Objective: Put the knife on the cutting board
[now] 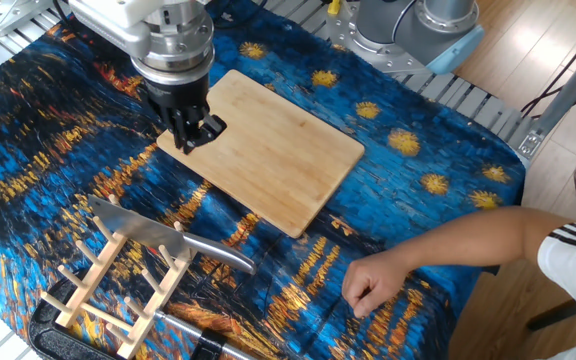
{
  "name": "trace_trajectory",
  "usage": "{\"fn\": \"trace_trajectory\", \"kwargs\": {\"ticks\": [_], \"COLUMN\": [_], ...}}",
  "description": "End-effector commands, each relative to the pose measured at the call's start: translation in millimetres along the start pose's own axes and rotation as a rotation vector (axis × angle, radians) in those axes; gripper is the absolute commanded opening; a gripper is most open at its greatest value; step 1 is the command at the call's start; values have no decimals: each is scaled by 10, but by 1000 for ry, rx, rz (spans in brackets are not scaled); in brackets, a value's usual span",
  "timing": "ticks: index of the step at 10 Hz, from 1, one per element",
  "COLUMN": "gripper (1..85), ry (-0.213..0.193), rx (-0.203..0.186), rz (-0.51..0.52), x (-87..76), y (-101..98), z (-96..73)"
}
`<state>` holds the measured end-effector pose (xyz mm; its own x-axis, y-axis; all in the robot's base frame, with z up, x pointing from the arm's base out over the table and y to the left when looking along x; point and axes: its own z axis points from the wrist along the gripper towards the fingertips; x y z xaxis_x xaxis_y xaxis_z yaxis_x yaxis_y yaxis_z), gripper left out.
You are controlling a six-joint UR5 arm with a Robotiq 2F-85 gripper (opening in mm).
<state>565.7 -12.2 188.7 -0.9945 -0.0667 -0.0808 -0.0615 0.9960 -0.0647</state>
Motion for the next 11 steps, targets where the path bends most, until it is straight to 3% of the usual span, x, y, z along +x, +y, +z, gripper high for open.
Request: {"fn": "trace_trajectory", "kwargs": {"ticks": [1,7,11], "gripper": [10,10,10], "ry": [-7,-24,-27], "rx": [-9,-54,-54], "rz": [-23,-20,-14], "x": [-9,25,20], "y": [12,68,65], "z": [-5,32,46]}}
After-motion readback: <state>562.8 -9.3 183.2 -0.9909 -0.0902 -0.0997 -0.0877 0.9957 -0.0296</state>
